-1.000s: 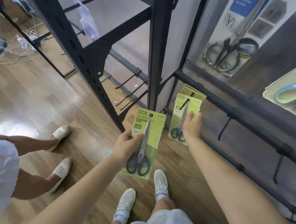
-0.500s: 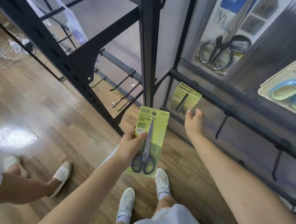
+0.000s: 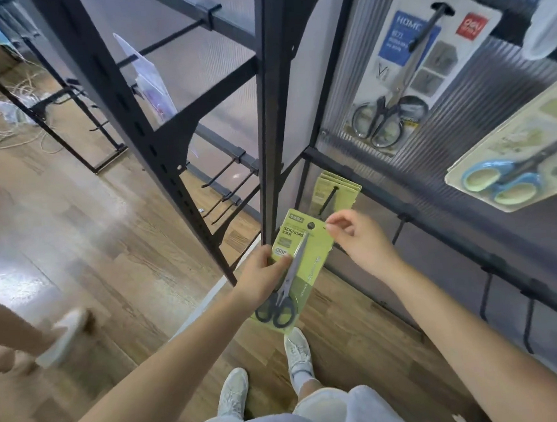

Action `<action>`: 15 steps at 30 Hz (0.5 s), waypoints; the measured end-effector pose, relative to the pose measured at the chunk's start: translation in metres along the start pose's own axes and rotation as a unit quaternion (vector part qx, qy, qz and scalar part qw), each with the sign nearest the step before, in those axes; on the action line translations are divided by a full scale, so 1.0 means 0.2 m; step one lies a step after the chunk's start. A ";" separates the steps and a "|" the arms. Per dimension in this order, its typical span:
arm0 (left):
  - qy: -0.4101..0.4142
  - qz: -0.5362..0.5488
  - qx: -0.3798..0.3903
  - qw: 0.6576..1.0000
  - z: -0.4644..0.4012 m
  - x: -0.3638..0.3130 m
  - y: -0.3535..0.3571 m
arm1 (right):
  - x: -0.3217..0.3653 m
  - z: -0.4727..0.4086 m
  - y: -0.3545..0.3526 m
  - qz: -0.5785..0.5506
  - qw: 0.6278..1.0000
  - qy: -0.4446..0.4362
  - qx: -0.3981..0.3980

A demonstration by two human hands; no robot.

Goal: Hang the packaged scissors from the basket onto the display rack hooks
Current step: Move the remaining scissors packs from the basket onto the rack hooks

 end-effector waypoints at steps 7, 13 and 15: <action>-0.011 0.037 0.045 0.998 -0.06 0.05 0.05 | -0.04 -0.04 0.02 -0.003 1.000 0.002 0.004; 0.007 -0.016 -0.006 1.000 -0.19 0.12 0.01 | -0.12 -0.10 0.01 -0.026 0.999 0.025 -0.004; 0.013 -0.025 -0.020 0.999 -0.25 0.14 0.01 | -0.14 -0.13 0.01 -0.026 0.999 0.029 -0.012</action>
Point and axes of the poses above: each hand's wrist, its own z-axis away from the middle knuckle, its own y-axis out of the palm, x = y × z, the point moved 8 cm from there along -z, towards the middle knuckle, and after that the axes turned 6 degrees about -y, right-handed, at the moved point
